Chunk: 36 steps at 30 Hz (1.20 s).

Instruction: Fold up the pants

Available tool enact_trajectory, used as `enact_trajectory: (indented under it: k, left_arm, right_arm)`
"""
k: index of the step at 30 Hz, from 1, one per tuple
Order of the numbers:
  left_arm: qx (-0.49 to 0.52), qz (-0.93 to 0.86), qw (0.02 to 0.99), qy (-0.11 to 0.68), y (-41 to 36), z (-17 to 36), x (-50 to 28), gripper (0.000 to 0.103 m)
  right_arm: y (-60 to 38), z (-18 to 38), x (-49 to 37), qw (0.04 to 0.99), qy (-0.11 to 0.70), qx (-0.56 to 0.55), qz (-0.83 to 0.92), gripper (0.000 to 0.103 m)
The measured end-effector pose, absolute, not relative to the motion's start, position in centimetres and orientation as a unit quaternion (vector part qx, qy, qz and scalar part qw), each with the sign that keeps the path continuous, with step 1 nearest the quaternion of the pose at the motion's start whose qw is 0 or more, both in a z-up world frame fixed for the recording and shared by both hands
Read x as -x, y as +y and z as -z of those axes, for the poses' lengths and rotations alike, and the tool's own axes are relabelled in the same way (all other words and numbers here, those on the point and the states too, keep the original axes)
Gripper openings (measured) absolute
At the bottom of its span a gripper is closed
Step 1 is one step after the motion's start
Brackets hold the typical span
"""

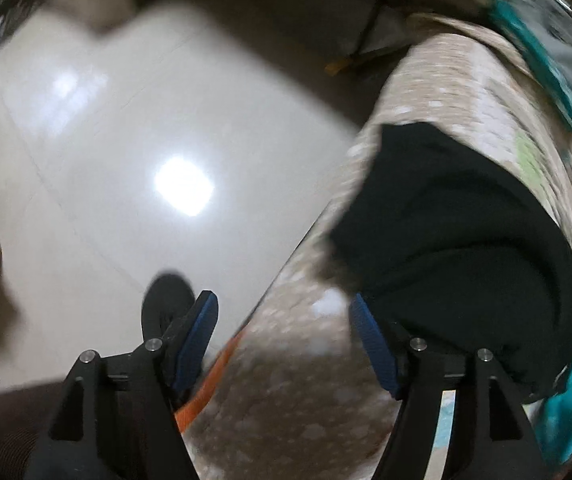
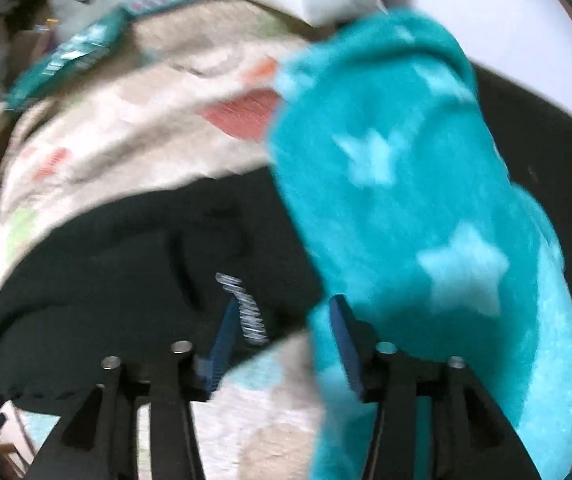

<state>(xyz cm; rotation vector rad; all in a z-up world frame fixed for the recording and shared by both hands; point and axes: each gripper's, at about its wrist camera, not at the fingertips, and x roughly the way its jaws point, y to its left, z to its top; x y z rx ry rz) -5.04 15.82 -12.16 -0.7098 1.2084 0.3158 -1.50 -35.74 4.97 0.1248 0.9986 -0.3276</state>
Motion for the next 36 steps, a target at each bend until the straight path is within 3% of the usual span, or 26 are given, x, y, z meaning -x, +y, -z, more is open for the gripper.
enact_trajectory:
  k: [3, 8, 12, 20, 21, 23, 24, 36]
  left_arm:
    - [0.383, -0.166, 0.718, 0.557, 18.1, 13.8, 6.4, 0.07]
    - [0.491, -0.209, 0.694, 0.483, 21.6, 14.0, 9.9, 0.07]
    - [0.492, -0.202, 0.715, 0.454, 21.4, 12.8, 9.5, 0.07]
    - [0.455, -0.152, 0.735, 0.479, 18.5, 12.6, 5.7, 0.07]
    - [0.454, -0.148, 0.737, 0.479, 18.3, 12.5, 5.5, 0.07]
    - [0.45, -0.145, 0.742, 0.475, 17.8, 12.0, 5.4, 0.07]
    - [0.447, -0.143, 0.746, 0.472, 17.6, 11.7, 5.3, 0.07]
    - [0.435, -0.141, 0.748, 0.481, 16.9, 11.9, 4.9, 0.07]
  right_arm:
    - [-32.0, -5.9, 0.4, 0.88, 0.462, -0.038, 0.1, 0.061]
    - [-22.6, -4.9, -3.5, 0.874, 0.482, 0.004, -0.053, 0.062]
    - [-17.5, -3.7, -8.1, 0.869, 0.481, 0.059, -0.096, 0.062]
    - [-16.8, 0.6, -17.3, 0.82, 0.554, 0.09, -0.112, 0.062]
    - [-16.8, 1.4, -17.6, 0.808, 0.57, 0.091, -0.115, 0.054]
    - [-16.6, 2.6, -17.0, 0.792, 0.589, 0.097, -0.128, 0.022]
    - [-16.4, 2.7, -16.7, 0.795, 0.582, 0.113, -0.126, 0.018]
    - [-17.5, 0.6, -20.1, 0.848, 0.521, 0.079, -0.058, 0.003]
